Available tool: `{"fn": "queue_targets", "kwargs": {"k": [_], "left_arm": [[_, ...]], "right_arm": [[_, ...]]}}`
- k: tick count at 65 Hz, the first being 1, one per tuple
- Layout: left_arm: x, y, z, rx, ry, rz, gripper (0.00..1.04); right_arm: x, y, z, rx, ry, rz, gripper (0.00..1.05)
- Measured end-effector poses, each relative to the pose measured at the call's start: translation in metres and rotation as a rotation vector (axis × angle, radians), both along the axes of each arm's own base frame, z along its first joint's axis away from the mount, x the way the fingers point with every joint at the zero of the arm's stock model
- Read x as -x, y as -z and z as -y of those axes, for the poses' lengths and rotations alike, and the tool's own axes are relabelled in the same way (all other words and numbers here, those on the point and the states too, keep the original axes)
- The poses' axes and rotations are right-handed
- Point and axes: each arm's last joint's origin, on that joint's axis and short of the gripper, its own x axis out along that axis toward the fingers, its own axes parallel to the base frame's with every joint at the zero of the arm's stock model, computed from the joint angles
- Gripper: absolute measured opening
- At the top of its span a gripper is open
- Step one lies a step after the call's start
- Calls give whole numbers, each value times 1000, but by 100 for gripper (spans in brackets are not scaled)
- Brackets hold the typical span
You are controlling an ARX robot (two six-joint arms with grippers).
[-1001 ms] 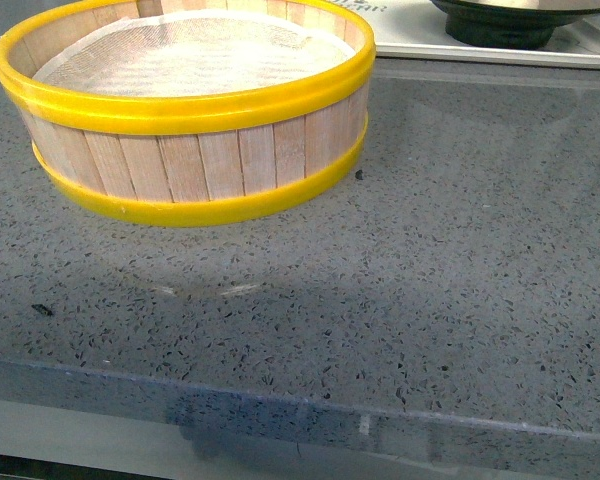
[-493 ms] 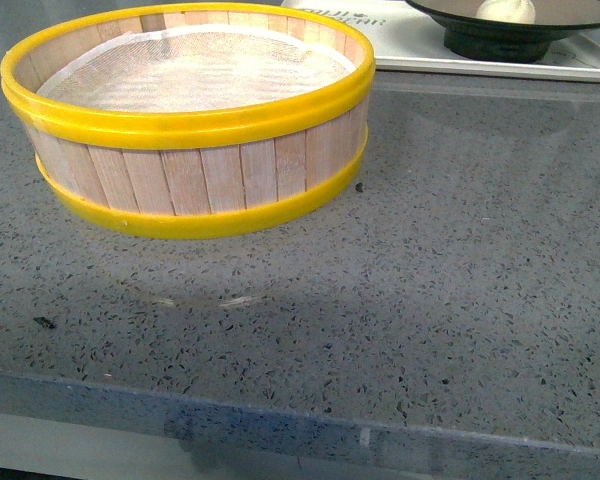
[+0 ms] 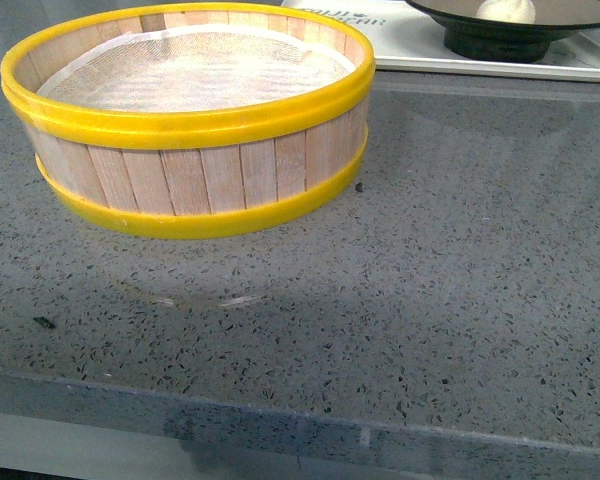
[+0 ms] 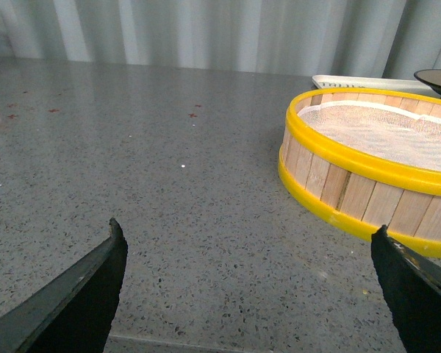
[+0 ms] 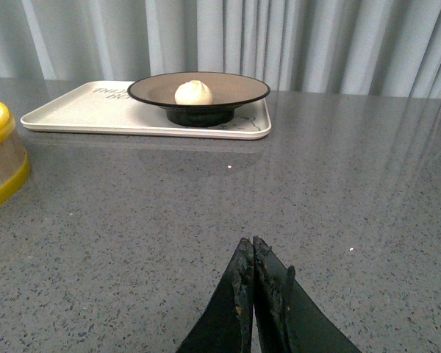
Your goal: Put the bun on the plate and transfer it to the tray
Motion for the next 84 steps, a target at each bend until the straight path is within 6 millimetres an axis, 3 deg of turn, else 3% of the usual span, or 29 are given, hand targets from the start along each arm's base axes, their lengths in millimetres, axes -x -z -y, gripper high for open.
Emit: {"fn": "queue_targets", "kwargs": {"k": [19,45,84], "left_arm": [[0,0,0,0,0,0,98],[0,0,0,0,0,0,98],[0,0,0,0,0,0,98]], "right_arm": [[10,14,0,0,-1,-29,2],[13,11,0,1,-1,4,2],[13,11,0,-1,-1,4,98]]}}
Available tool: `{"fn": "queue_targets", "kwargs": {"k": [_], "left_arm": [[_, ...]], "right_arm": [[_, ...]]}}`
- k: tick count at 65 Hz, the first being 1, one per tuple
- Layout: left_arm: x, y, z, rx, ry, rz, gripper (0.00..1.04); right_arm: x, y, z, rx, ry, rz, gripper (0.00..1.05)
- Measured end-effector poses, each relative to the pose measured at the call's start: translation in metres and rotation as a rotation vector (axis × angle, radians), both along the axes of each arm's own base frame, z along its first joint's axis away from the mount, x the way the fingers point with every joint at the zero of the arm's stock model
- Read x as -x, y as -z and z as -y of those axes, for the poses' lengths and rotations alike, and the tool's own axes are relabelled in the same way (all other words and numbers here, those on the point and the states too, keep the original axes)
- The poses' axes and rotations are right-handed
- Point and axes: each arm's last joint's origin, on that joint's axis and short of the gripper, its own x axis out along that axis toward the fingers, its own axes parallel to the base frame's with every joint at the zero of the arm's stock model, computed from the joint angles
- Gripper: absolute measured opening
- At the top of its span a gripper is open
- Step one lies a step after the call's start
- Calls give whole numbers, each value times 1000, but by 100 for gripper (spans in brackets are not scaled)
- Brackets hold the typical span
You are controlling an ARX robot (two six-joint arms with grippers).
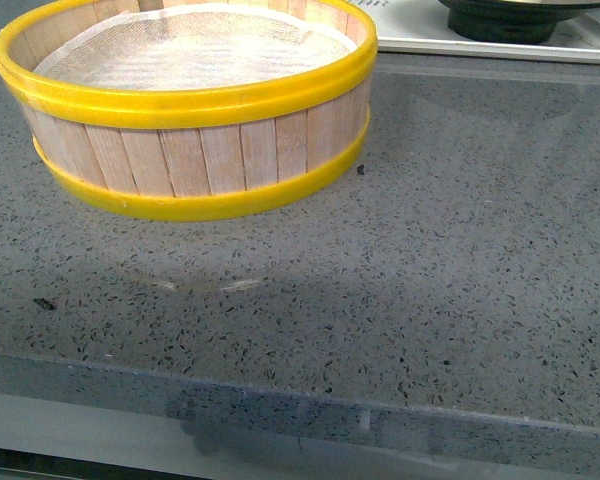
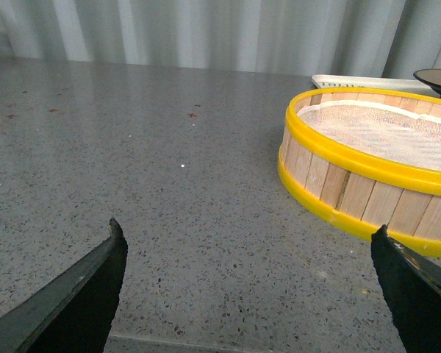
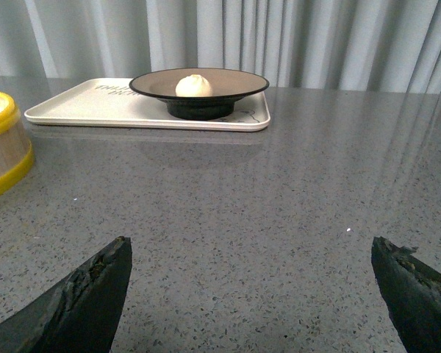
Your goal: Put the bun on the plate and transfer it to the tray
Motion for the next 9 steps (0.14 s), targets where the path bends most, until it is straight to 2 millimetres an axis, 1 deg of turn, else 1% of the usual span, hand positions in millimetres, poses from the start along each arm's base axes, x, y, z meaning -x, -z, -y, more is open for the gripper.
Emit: {"fn": "queue_targets", "kwargs": {"k": [3,9], "left_arm": [[0,0,0,0,0,0,98],[0,0,0,0,0,0,98]], "right_arm": [[0,0,0,-1,0,0,95],[0,0,0,-2,0,0,96]]}}
